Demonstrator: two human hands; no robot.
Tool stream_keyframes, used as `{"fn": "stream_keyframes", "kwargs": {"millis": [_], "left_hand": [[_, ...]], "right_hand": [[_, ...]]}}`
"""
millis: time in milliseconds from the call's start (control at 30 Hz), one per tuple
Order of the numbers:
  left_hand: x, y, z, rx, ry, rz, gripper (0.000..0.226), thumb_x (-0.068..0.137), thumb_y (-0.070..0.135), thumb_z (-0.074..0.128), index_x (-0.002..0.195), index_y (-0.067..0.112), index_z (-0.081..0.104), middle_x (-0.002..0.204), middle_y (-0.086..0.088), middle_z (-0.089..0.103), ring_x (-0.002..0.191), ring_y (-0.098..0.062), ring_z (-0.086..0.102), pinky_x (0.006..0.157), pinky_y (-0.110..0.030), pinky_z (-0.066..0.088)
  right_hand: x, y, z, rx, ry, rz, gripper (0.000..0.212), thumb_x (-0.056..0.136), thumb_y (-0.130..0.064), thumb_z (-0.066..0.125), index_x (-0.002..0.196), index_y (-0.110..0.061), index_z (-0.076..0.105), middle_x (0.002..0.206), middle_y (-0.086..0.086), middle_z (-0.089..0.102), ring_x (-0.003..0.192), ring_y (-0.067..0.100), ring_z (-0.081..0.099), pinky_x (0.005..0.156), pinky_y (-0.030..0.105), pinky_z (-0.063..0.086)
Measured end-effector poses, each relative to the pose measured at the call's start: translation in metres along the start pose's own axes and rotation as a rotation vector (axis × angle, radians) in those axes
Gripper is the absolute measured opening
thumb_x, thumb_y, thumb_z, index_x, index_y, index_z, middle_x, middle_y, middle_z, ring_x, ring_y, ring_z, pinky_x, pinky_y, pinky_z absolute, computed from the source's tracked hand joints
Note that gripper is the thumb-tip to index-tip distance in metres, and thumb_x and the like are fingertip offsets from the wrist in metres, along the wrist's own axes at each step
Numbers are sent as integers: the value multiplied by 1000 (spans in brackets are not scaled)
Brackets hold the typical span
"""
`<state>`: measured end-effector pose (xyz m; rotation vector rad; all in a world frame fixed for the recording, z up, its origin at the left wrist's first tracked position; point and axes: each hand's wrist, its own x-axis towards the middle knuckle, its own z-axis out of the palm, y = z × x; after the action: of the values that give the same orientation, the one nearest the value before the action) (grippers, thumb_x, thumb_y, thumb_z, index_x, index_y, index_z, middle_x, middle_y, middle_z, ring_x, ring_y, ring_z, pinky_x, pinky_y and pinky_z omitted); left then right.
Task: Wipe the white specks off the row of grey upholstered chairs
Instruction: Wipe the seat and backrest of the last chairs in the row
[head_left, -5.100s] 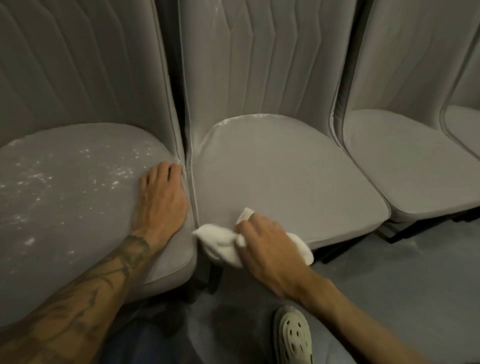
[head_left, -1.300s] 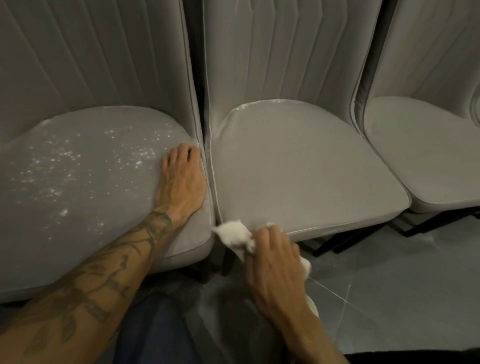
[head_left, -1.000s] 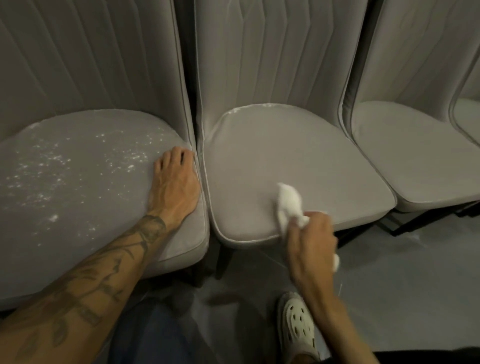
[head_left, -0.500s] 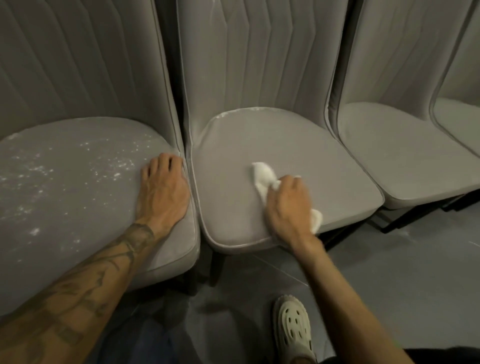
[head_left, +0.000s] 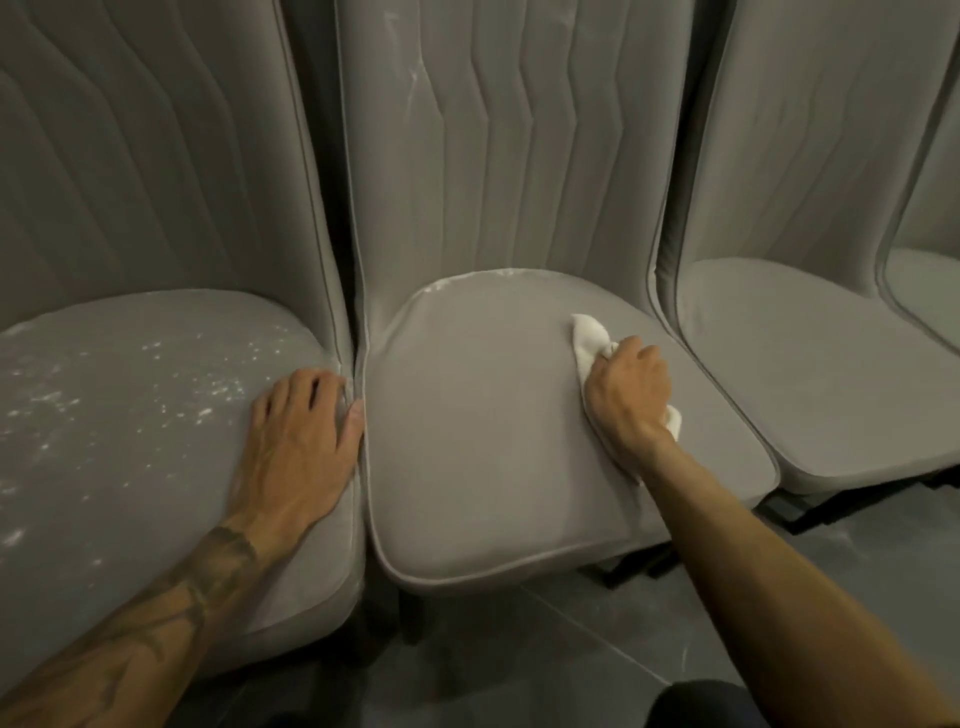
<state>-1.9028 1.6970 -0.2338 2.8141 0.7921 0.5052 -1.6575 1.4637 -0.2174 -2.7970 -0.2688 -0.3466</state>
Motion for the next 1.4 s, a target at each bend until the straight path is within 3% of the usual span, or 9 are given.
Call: {"fn": "stream_keyframes", "kwargs": {"millis": [67, 233, 333, 467, 667, 867, 1067, 1267, 1400], "left_hand": [[1, 2, -1, 10, -5, -2, 44, 102, 45, 33, 119, 12, 58, 120, -12, 57, 109, -34, 56, 98, -51, 43], [10, 7, -7, 104, -52, -4, 41, 100, 49, 34, 108, 15, 55, 111, -10, 54, 101, -34, 54, 92, -51, 43], [31, 19, -7, 109, -33, -11, 41, 101, 49, 36, 111, 15, 56, 110, -11, 53, 100, -35, 52, 89, -49, 42], [62, 37, 4, 115, -40, -2, 44, 102, 47, 37, 123, 14, 57, 122, -12, 55, 109, -34, 54, 94, -48, 41], [71, 37, 17, 117, -11, -54, 44, 102, 46, 34, 121, 14, 58, 126, -12, 56, 113, -36, 56, 96, -50, 41], [69, 33, 26, 101, 69, -61, 42, 101, 42, 40, 125, 11, 56, 126, -13, 56, 111, -37, 56, 95, -52, 41], [68, 28, 31, 107, 119, -35, 43, 100, 41, 41, 125, 11, 57, 127, -14, 56, 112, -39, 55, 98, -54, 39], [69, 25, 36, 87, 147, -42, 43, 100, 43, 40, 126, 13, 57, 128, -12, 55, 113, -38, 56, 97, -54, 40], [67, 24, 38, 88, 147, -38, 43, 100, 43, 40, 127, 14, 57, 130, -11, 55, 115, -36, 55, 98, -54, 40]], "right_hand": [[9, -17, 12, 26, -19, -30, 30, 104, -24, 38, 116, 0, 51, 120, 25, 55, 109, 42, 52, 89, 47, 36], [38, -24, 29, 155, -140, -386, 24, 101, -23, 45, 111, -3, 53, 110, 23, 56, 98, 42, 52, 85, 47, 37], [84, -3, 34, 120, -93, -313, 23, 100, -19, 46, 111, 0, 53, 114, 27, 56, 103, 45, 52, 89, 49, 38], [124, -12, 47, 149, -10, -37, 25, 99, -14, 44, 116, 4, 49, 123, 30, 54, 113, 45, 51, 94, 48, 37], [128, -46, 66, 195, -70, -299, 22, 97, -10, 42, 111, 5, 51, 119, 30, 52, 108, 44, 50, 95, 45, 37], [136, -32, 65, 129, -1, -120, 23, 98, -6, 40, 117, 3, 48, 125, 26, 52, 112, 43, 49, 94, 47, 33], [127, -67, 70, 197, -83, -466, 29, 102, -13, 37, 124, 0, 49, 123, 17, 54, 112, 35, 51, 99, 38, 37], [106, -8, 60, 227, 97, -272, 11, 100, -8, 46, 101, -1, 54, 98, 18, 58, 89, 37, 55, 81, 42, 41], [123, -55, 60, 292, 1, -373, 14, 104, -22, 41, 100, -13, 51, 102, 7, 62, 99, 30, 57, 88, 39, 45]]}}
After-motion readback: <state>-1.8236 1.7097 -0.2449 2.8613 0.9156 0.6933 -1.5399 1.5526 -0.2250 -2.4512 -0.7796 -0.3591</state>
